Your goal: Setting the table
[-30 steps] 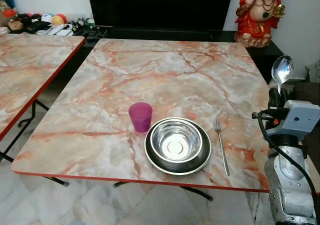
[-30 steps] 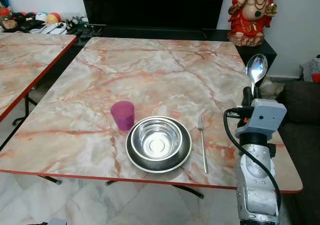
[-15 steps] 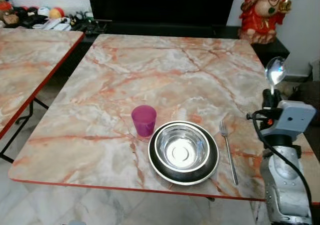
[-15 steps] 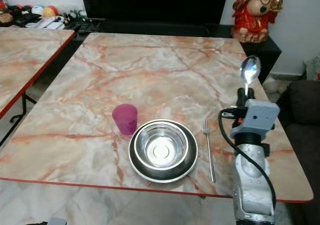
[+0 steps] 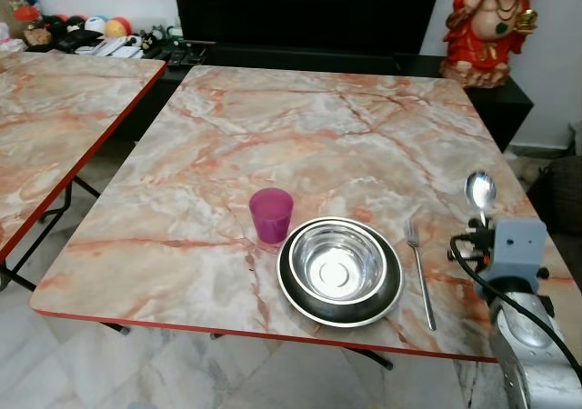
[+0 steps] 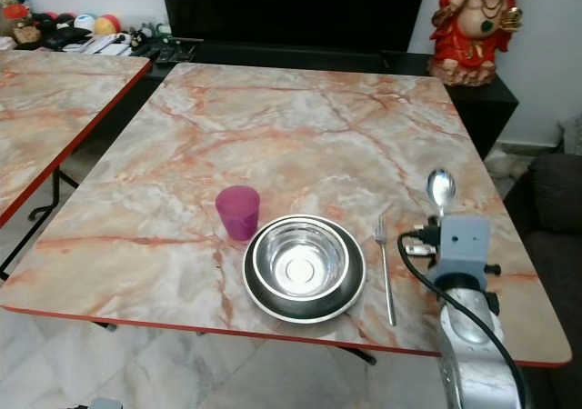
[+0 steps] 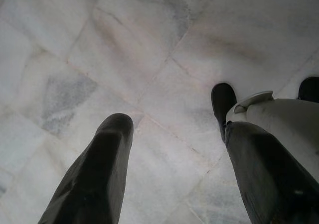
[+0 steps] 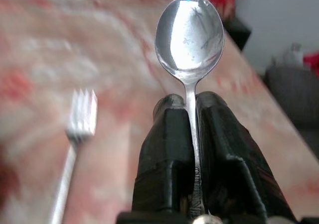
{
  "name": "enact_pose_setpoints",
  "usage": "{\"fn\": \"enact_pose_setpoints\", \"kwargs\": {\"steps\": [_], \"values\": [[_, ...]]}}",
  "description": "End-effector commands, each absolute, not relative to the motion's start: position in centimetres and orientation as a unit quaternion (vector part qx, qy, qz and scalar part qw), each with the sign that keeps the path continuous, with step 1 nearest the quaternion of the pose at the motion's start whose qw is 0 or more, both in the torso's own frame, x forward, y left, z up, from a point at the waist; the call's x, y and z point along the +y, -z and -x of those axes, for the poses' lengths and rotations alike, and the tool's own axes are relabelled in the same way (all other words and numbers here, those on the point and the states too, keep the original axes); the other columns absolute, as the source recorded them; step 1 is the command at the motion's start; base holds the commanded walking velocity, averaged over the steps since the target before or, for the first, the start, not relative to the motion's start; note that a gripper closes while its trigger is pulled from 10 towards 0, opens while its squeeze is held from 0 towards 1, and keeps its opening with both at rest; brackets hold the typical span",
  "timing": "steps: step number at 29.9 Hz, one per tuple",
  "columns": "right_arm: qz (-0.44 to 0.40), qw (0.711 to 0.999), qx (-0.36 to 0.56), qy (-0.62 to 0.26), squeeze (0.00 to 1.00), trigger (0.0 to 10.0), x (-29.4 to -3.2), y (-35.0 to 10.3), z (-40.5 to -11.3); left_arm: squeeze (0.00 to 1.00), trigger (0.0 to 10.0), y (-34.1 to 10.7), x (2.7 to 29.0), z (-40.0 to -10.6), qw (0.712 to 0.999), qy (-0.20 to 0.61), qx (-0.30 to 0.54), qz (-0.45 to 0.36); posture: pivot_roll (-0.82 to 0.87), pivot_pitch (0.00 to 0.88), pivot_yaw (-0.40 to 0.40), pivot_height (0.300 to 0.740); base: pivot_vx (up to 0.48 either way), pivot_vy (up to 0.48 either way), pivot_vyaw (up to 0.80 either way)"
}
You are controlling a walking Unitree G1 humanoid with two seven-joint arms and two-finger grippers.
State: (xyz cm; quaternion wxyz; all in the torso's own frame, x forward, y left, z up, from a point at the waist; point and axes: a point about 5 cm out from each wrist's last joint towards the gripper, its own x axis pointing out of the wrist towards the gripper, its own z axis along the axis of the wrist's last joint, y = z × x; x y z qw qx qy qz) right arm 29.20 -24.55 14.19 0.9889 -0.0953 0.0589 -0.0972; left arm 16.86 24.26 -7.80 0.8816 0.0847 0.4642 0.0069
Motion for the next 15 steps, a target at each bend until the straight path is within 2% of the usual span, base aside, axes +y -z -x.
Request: {"fn": "enact_pose_setpoints", "kwargs": {"steps": [1, 5, 15], "values": [[0.091, 0.988, 0.082, 0.093, 0.00, 10.0, -25.2, -13.9, -29.1, 0.00, 10.0, 8.3, 24.3, -15.9, 0.872, -0.007, 0.482, -0.081, -0.08, 0.126, 0.008, 0.740, 0.000, 0.000, 0.00], [0.075, 0.991, 0.102, 0.047, 0.00, 10.0, -25.2, -13.8, -29.1, 0.00, 10.0, 8.2, 24.4, -15.9, 0.872, -0.007, 0.483, -0.082, -0.08, 0.128, 0.010, 0.740, 0.000, 0.000, 0.00], [0.001, 0.991, 0.130, 0.030, 0.00, 10.0, -26.2, -12.9, -29.0, 0.00, 10.0, 8.4, 24.2, -15.7, 0.872, -0.009, 0.484, -0.077, -0.07, 0.137, -0.010, 0.740, 0.000, 0.000, 0.00]]}}
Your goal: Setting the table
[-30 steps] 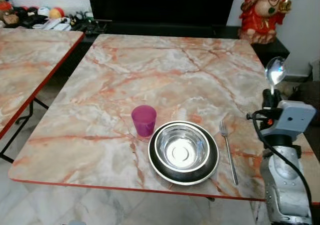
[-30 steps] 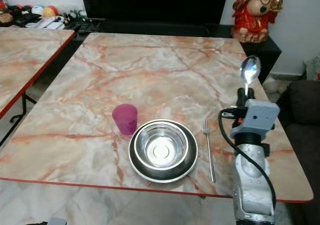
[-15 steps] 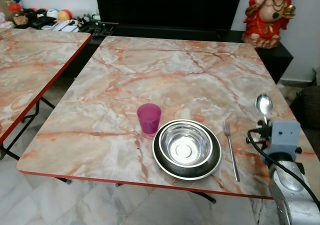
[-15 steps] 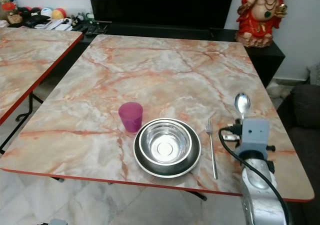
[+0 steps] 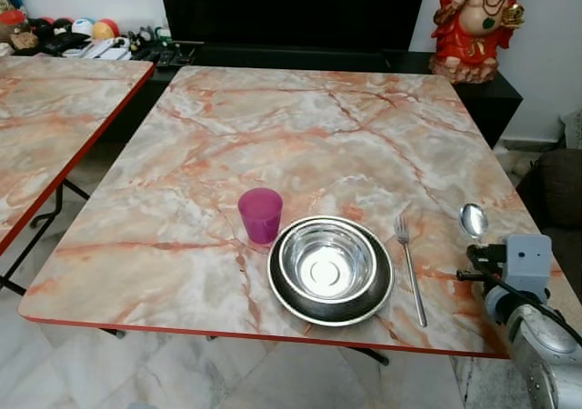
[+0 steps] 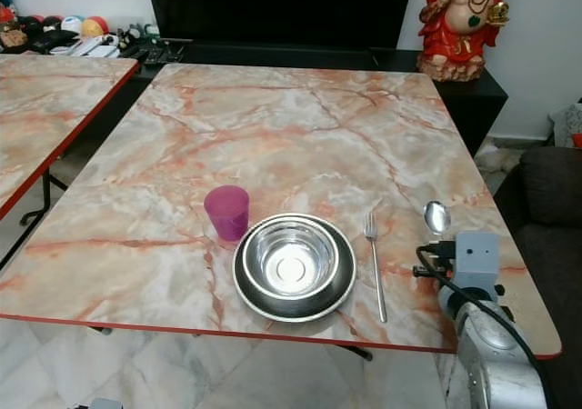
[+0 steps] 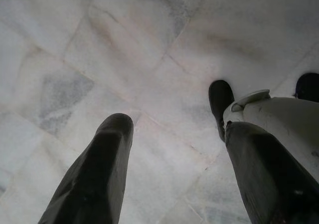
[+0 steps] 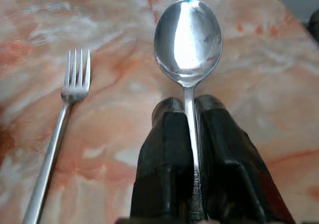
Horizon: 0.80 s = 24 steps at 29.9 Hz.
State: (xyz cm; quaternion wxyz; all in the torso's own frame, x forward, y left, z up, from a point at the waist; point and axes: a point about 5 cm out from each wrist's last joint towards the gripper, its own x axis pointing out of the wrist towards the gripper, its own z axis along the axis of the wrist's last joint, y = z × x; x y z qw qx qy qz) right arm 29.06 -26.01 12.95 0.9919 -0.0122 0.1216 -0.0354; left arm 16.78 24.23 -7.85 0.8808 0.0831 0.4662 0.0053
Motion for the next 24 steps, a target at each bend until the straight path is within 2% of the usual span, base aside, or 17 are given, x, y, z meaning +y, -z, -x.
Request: {"fn": "enact_pose_setpoints", "kwargs": {"steps": [1, 13, 24], "values": [[-0.003, 0.991, 0.130, 0.027, 0.00, 10.0, -26.2, -12.9, -29.1, 0.00, 10.0, 8.4, 24.2, -15.6, 0.871, -0.009, 0.485, -0.076, -0.07, 0.137, -0.010, 0.740, 0.000, 0.000, 0.00], [-0.037, 0.989, 0.137, -0.031, 0.00, 10.0, -23.1, -12.3, -30.0, 0.00, 10.0, 8.6, 24.0, -15.2, 0.870, -0.009, 0.488, -0.075, -0.06, 0.128, -0.021, 0.740, 0.000, 0.000, 0.00], [-0.033, 0.990, 0.139, -0.019, 0.00, 10.0, -23.0, -12.1, -30.2, 0.00, 10.0, 8.6, 23.9, -15.2, 0.869, -0.005, 0.488, -0.078, -0.06, 0.120, -0.020, 0.740, 0.000, 0.000, 0.00]]}}
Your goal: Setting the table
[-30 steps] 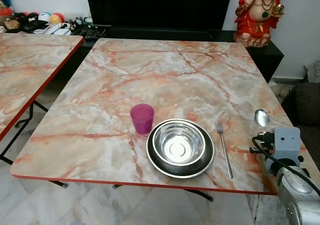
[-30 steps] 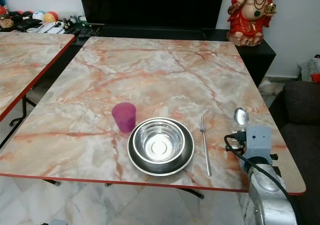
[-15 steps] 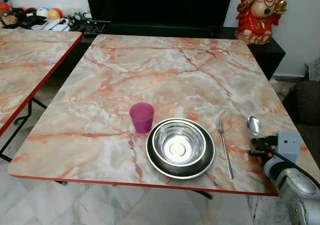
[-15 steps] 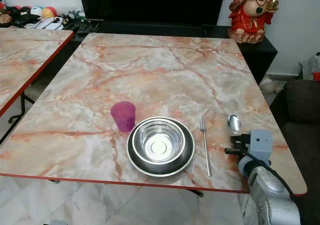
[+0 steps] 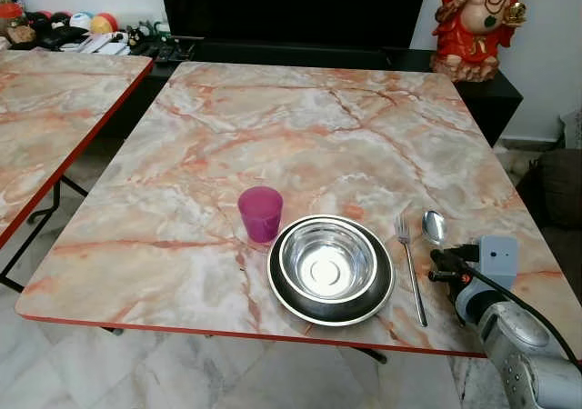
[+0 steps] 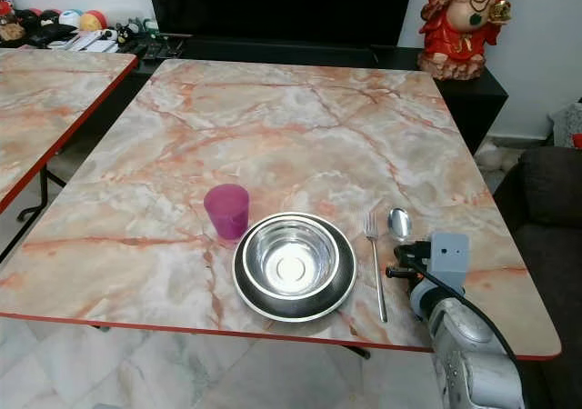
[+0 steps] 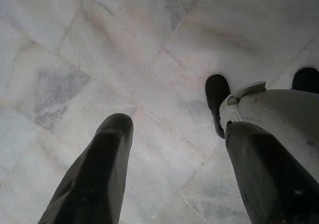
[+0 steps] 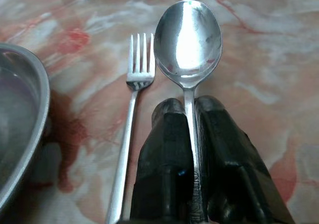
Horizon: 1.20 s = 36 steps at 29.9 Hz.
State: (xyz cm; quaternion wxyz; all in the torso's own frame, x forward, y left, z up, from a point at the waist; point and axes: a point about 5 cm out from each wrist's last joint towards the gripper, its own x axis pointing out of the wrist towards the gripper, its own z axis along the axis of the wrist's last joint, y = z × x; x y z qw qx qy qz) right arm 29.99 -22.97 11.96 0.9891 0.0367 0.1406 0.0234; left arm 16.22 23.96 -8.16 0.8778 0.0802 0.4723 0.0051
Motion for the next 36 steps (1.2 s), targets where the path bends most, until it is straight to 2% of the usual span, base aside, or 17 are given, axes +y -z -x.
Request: {"fn": "enact_pose_setpoints", "kwargs": {"steps": [1, 36], "values": [[-0.031, 0.990, 0.139, -0.015, 0.00, 10.0, -23.1, -12.1, -30.2, 0.00, 10.0, 8.6, 23.9, -15.2, 0.869, -0.005, 0.488, -0.078, -0.06, 0.120, -0.020, 0.740, 0.000, 0.000, 0.00], [-0.044, 0.984, 0.174, 0.004, 0.00, 10.0, -22.1, -10.7, -30.4, 0.00, 10.0, 8.6, 23.8, -15.4, 0.871, 0.000, 0.485, -0.079, -0.05, 0.141, -0.016, 0.740, 0.000, 0.000, 0.00]]}}
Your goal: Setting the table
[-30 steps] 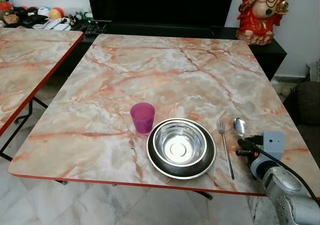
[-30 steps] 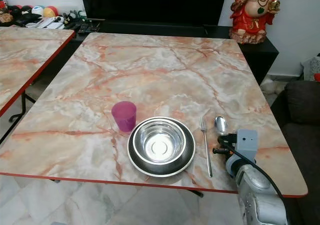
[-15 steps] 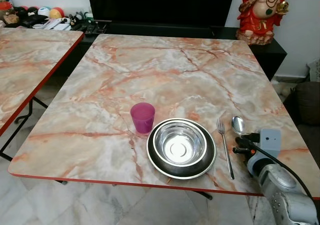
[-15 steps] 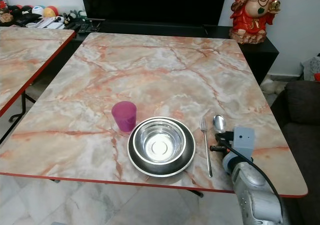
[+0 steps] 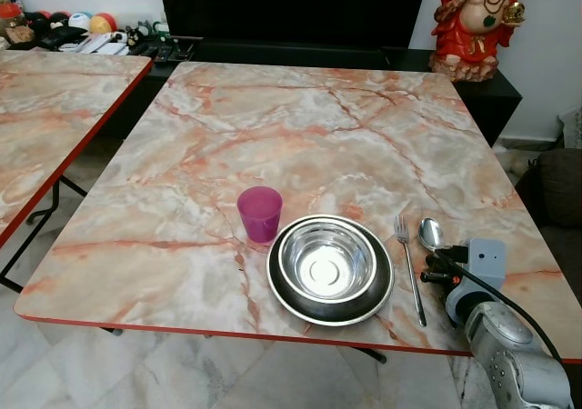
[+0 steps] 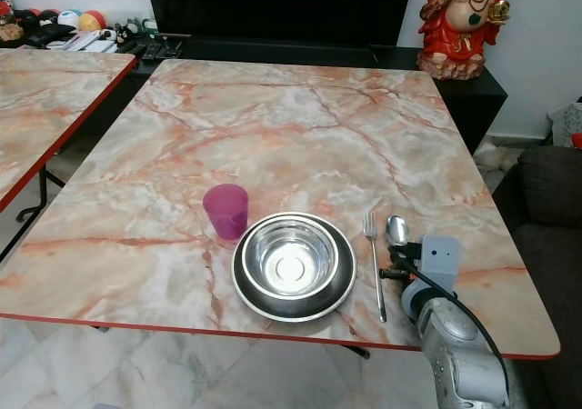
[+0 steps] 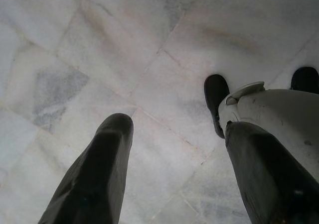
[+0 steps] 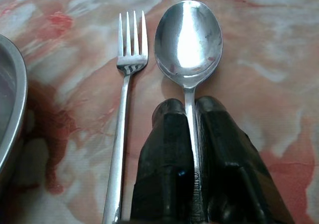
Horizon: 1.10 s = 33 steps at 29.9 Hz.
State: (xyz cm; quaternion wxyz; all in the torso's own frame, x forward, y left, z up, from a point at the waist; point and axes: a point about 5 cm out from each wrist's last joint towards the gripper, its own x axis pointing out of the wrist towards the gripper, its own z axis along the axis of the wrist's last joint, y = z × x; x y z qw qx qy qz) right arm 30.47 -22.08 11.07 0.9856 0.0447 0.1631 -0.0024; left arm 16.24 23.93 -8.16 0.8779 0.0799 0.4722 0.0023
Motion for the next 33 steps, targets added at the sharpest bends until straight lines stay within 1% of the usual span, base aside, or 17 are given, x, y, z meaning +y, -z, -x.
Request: {"fn": "enact_pose_setpoints", "kwargs": {"steps": [1, 12, 13, 18, 19, 20, 21, 22, 30, 33], "values": [[-0.044, 0.983, 0.176, 0.004, 0.00, 10.0, -22.01, -10.66, -30.41, 0.00, 10.0, 8.56, 23.84, -15.38, 0.871, 0.000, 0.485, -0.079, -0.05, 0.142, -0.016, 0.740, 0.000, 0.000, 0.00], [-0.042, 0.983, 0.180, 0.002, 0.00, 10.0, -21.87, -10.51, -30.42, 0.00, 10.0, 8.47, 23.83, -15.60, 0.872, 0.000, 0.482, -0.079, -0.04, 0.142, -0.016, 0.740, 0.000, 0.000, 0.00], [-0.041, 0.983, 0.180, 0.002, 0.05, 10.0, -21.84, -10.51, -30.43, 0.00, 10.0, 8.44, 23.77, -15.71, 0.873, 0.001, 0.481, -0.079, -0.04, 0.142, -0.016, 0.740, 0.000, 0.000, 0.00], [-0.039, 0.983, 0.180, 0.002, 0.05, 10.0, -21.85, -10.45, -30.46, 0.00, 10.0, 8.41, 23.74, -15.80, 0.874, 0.001, 0.480, -0.078, -0.04, 0.142, -0.016, 0.740, 0.000, 0.000, 0.00], [-0.038, 0.983, 0.180, 0.002, 0.18, 10.0, -21.83, -10.43, -30.49, 0.00, 10.0, 8.42, 23.75, -15.77, 0.874, 0.000, 0.480, -0.078, -0.04, 0.139, -0.016, 0.740, 0.000, 0.000, 0.00], [-0.038, 0.983, 0.180, 0.002, 0.39, 10.0, -21.83, -10.42, -30.51, 0.00, 10.0, 8.42, 23.75, -15.76, 0.873, 0.000, 0.481, -0.078, -0.04, 0.139, -0.016, 0.740, 0.000, 0.000, 0.00], [-0.038, 0.983, 0.180, 0.002, 0.39, 10.0, -21.82, -10.42, -30.51, 0.00, 10.0, 8.43, 23.75, -15.75, 0.873, 0.000, 0.481, -0.078, -0.04, 0.139, -0.016, 0.740, 0.000, 0.000, 0.00], [-0.039, 0.983, 0.180, 0.003, 0.52, 10.0, -21.81, -10.42, -30.54, 0.00, 10.0, 8.43, 23.76, -15.75, 0.873, 0.000, 0.481, -0.078, -0.04, 0.139, -0.016, 0.740, 0.000, 0.000, 0.00], [-0.036, 0.983, 0.181, 0.013, 0.49, 10.0, -22.01, -10.36, -30.57, 0.00, 10.0, 8.46, 23.79, -15.65, 0.873, -0.002, 0.482, -0.078, -0.04, 0.139, -0.017, 0.740, 0.000, 0.000, 0.00], [-0.036, 0.983, 0.182, 0.016, 0.49, 10.0, -22.11, -10.32, -30.60, 0.00, 10.0, 8.48, 23.77, -15.62, 0.872, -0.002, 0.483, -0.077, -0.04, 0.138, -0.018, 0.740, 0.000, 0.000, 0.00]]}}
